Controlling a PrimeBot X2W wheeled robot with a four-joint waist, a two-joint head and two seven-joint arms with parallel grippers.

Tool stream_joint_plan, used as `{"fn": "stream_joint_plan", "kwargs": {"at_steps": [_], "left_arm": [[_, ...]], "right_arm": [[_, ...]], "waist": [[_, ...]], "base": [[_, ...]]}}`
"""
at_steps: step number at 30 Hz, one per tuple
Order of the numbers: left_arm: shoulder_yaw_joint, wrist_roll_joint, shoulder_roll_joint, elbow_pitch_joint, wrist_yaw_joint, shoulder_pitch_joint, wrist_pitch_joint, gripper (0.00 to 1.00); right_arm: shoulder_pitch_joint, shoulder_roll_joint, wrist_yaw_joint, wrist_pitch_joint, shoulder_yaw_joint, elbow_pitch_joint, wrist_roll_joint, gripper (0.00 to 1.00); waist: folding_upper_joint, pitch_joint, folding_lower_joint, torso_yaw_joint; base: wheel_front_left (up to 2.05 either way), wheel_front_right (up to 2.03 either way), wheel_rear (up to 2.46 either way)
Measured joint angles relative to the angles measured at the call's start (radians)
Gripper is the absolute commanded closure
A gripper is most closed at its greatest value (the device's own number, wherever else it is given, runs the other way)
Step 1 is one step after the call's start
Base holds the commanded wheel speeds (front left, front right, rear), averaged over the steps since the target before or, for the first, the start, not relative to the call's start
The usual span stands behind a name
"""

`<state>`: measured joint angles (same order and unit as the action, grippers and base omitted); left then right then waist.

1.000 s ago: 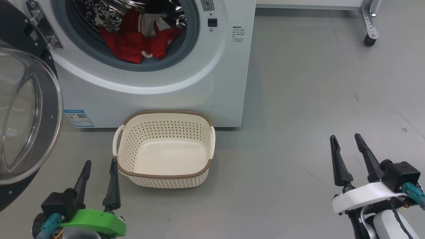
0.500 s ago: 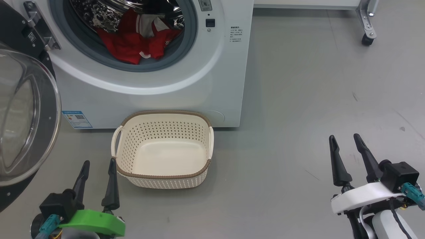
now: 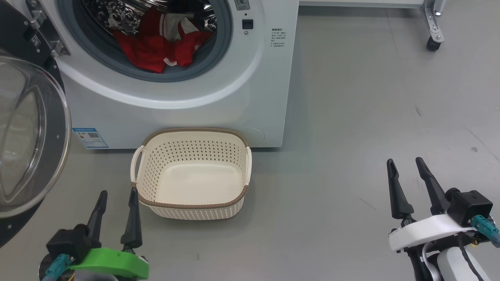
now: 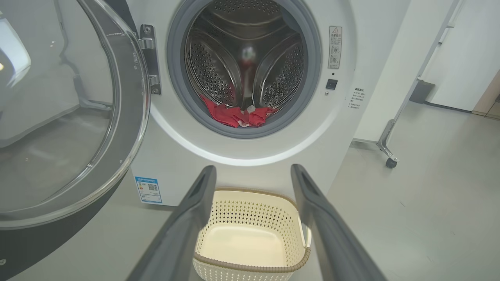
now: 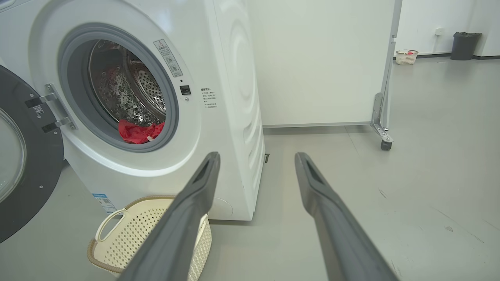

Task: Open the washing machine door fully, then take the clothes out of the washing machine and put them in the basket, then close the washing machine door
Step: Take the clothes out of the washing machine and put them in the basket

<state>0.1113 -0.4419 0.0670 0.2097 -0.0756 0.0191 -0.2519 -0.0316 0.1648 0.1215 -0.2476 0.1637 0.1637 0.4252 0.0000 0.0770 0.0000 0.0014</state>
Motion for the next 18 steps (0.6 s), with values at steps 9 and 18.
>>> {"fn": "stream_joint_plan", "kwargs": {"at_steps": [9, 18], "left_arm": [[-0.003, -0.042, -0.009, -0.018, -0.006, -0.001, 0.002, 0.00], [-0.005, -0.042, -0.009, -0.026, -0.006, -0.002, 0.004, 0.00]], "right_arm": [[0.000, -0.005, 0.000, 0.000, 0.000, 0.000, -0.006, 0.00], [0.000, -0.007, 0.000, 0.000, -0.001, 0.000, -0.006, 0.00]], "waist": [[0.0000, 0.002, 0.0000, 0.002], [0.0000, 0.008, 0.0000, 0.003]], "base": [[0.18, -0.18, 0.00], [0.55, -0.55, 0.00]]}}
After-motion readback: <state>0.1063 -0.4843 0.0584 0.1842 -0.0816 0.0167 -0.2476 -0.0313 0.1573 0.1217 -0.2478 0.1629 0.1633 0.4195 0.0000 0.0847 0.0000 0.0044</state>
